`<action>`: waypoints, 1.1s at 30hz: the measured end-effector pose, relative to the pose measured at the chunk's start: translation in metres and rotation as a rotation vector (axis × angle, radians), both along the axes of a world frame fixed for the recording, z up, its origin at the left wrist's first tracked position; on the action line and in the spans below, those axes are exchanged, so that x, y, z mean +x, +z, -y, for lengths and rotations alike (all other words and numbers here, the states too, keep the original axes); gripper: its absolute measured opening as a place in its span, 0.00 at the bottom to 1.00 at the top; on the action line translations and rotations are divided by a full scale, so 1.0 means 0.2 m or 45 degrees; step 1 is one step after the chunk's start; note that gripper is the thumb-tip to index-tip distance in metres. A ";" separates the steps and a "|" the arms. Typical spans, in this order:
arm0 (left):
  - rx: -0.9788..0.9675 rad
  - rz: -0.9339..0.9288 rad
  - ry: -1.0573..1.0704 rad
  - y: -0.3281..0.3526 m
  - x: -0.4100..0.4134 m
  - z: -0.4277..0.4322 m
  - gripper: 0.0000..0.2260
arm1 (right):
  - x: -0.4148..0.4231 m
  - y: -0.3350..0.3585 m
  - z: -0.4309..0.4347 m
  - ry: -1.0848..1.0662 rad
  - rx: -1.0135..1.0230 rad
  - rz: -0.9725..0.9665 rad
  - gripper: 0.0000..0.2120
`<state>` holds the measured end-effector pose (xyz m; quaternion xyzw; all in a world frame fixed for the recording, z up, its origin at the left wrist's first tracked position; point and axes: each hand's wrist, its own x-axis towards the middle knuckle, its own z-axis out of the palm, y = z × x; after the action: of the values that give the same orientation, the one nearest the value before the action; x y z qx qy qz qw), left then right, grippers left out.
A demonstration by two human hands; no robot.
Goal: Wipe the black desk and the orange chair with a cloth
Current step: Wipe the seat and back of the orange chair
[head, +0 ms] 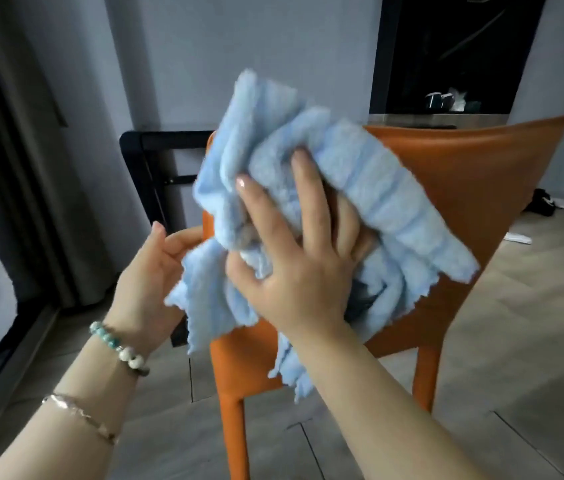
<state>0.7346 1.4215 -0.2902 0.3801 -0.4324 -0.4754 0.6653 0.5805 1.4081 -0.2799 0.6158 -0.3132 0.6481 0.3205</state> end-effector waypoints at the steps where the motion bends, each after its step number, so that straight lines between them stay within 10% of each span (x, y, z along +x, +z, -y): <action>1: 0.025 -0.026 0.016 -0.01 0.02 0.00 0.28 | 0.01 0.02 -0.01 -0.006 0.005 0.030 0.21; 9: -0.112 -0.065 0.033 -0.01 0.00 0.02 0.21 | -0.02 -0.79 0.03 -0.231 0.299 -0.607 0.17; 16: -0.044 0.021 0.221 -0.02 -0.08 0.02 0.18 | 0.16 -0.44 0.06 0.026 0.061 -0.232 0.16; 23: -0.230 0.384 0.383 -0.07 -0.10 0.01 0.09 | 0.02 -1.17 0.11 -0.157 0.510 -0.952 0.24; 33: -0.034 0.470 0.517 -0.24 -0.19 0.04 0.10 | -0.10 -1.15 0.13 -0.087 0.625 -0.651 0.19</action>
<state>0.6975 1.4135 -0.3376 0.5304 -0.4676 -0.2490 0.6619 0.5596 1.3825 -0.5102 0.8059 -0.3897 0.3673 0.2523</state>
